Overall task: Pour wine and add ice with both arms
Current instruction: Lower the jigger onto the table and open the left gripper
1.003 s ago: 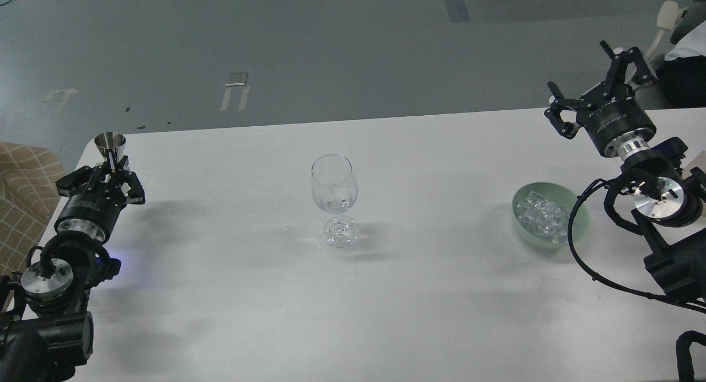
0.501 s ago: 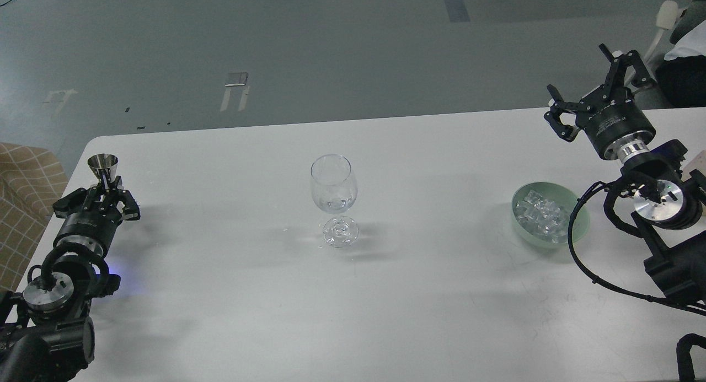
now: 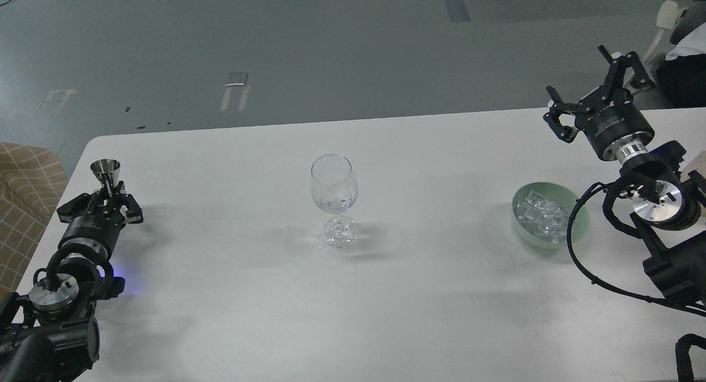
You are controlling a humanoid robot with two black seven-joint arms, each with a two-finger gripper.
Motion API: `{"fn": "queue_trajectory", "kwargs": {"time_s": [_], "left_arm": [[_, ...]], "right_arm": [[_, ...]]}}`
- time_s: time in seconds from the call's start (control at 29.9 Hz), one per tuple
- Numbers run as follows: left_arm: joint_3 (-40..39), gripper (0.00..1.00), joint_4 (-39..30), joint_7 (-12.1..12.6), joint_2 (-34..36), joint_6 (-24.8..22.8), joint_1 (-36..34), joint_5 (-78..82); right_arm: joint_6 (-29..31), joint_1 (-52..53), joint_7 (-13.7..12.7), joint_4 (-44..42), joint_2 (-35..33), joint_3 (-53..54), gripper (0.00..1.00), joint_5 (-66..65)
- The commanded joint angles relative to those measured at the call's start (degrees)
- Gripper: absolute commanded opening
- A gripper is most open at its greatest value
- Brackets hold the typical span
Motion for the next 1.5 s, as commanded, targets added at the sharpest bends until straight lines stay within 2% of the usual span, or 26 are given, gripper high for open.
{"fn": "queue_trajectory", "kwargs": {"time_s": [0.0, 0.43, 0.67, 0.94, 1.04, 1.27, 1.37, 1.47], "left_arm": [[0.13, 0.11, 0.00, 0.06, 0.07, 0.66, 0.11, 0.08], [0.21, 0.19, 0.00, 0.32, -0.54, 0.84, 0.55, 0.08], [-0.22, 0.27, 0.00, 0.24, -0.80, 0.14, 0.63, -0.01], [-0.49, 0.30, -0.09, 0.23, -1.42, -0.83, 0.81, -0.01], [-0.49, 0.34, -0.09, 0.15, -1.51, -0.83, 0.81, -0.10], [-0.40, 0.34, -0.09, 0.32, -1.42, -0.92, 0.81, -0.01], [-0.49, 0.37, -0.09, 0.32, -1.33, -0.83, 0.72, -0.01], [-0.49, 0.48, -0.18, 0.32, -1.33, -0.74, 0.72, -0.01]], "right_arm": [[0.01, -0.02, -0.01, -0.09, -0.18, -0.02, 1.00, 0.00], [0.10, 0.07, 0.08, -1.67, 0.78, -0.02, 1.00, 0.00], [0.10, 0.07, 0.08, -1.49, 0.87, -0.02, 1.00, 0.00], [0.10, -0.02, 0.08, -1.23, 0.78, -0.02, 1.00, 0.00], [0.10, -0.02, 0.08, -1.14, 0.78, -0.02, 1.00, 0.00], [0.10, -0.02, 0.08, -0.88, 0.78, -0.02, 1.00, 0.00], [0.10, -0.11, 0.08, -0.79, 0.78, -0.02, 1.00, 0.00], [0.10, -0.11, 0.08, -0.70, 0.78, -0.02, 1.00, 0.00]]}}
